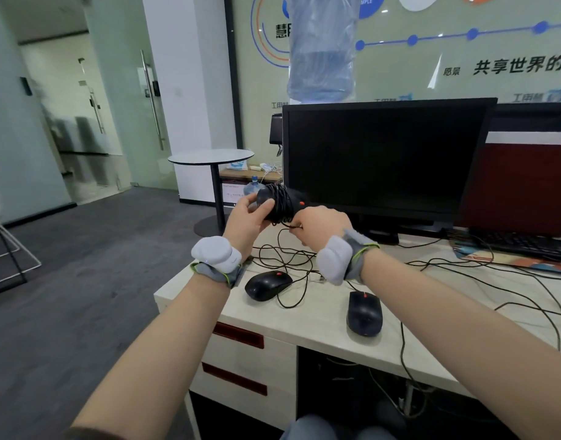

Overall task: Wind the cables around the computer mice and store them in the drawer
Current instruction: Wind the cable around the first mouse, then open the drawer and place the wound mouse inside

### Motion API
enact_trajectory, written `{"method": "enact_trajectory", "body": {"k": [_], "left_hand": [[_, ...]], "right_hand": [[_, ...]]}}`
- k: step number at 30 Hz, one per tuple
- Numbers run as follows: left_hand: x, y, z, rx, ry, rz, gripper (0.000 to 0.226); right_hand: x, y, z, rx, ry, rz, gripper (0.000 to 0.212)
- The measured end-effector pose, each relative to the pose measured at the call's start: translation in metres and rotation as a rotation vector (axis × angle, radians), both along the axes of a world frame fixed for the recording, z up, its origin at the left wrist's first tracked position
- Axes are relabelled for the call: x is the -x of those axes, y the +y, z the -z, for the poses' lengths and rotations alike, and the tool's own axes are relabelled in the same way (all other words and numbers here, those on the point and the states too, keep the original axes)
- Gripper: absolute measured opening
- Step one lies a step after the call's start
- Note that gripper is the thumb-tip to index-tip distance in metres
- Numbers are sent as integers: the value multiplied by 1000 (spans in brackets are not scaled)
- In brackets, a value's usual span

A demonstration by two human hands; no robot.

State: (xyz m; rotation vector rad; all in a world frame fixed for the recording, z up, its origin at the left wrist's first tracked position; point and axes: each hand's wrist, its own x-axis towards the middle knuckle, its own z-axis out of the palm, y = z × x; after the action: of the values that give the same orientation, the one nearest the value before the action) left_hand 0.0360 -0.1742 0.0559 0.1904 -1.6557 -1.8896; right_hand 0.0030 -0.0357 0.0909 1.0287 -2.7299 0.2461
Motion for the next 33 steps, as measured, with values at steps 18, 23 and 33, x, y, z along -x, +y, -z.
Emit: {"method": "enact_trajectory", "body": {"k": [18, 23, 33], "left_hand": [[-105, -36, 4, 115, -187, 452, 24], [-128, -40, 24, 255, -299, 145, 22], [-124, -27, 138, -464, -515, -42, 28]], "right_hand": [[-35, -13, 3, 227, -395, -571, 69], [-63, -29, 35, 405, -520, -541, 53], [-65, -22, 122, 619, -727, -221, 43]]}}
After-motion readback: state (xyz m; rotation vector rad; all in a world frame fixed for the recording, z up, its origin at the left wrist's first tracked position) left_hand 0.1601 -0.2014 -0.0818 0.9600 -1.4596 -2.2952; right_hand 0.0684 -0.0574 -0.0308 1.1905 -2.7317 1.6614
